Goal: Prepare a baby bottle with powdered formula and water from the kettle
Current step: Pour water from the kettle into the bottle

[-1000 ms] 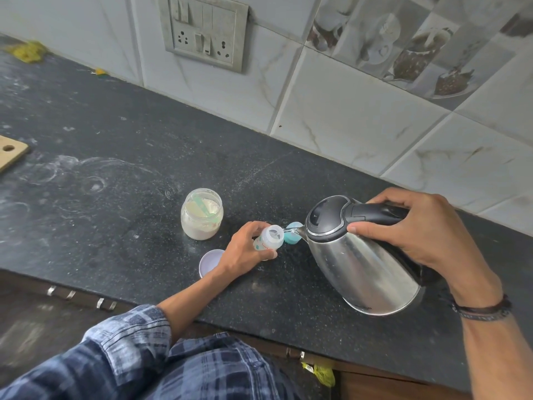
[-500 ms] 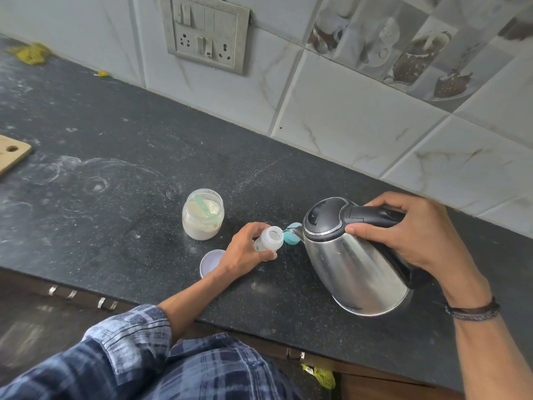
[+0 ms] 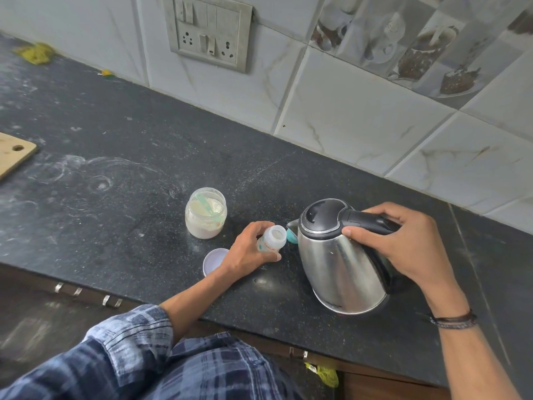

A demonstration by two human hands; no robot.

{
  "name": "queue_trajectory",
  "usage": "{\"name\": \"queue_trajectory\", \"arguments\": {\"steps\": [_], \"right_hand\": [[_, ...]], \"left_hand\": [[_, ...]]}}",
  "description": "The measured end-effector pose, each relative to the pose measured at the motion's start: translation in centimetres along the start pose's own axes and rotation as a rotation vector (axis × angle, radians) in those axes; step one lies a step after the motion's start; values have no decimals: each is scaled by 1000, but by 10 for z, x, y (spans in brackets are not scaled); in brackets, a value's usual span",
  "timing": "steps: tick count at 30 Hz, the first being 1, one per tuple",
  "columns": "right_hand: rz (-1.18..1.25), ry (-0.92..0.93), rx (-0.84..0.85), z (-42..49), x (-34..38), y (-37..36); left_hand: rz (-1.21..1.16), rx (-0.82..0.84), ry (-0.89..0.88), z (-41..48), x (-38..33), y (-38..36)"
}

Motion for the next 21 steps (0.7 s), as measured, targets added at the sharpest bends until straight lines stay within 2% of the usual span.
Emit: {"name": "queue_trajectory", "arguments": {"steps": [6, 11, 16, 21], "right_hand": [[189, -57, -161, -12, -27, 5], [290, -129, -338, -24, -52, 7], [402, -215, -528, -39, -75, 5], [477, -283, -722, -57, -90, -2]], "left_hand": [[-12, 34, 0, -4, 2, 5], [-168, -116, 77, -8, 0, 20], [-139, -259, 78, -8, 1, 29], [-136, -302, 58, -6, 1, 31]]}}
Point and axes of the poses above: each hand's wrist, its own z-axis towards the middle knuckle, its own y-axis out of the back of the hand, x = y × z, the point moved 6 cm from there along z, towards the middle knuckle, and after that the axes turned 3 degrees about x, right-handed, at the moved point
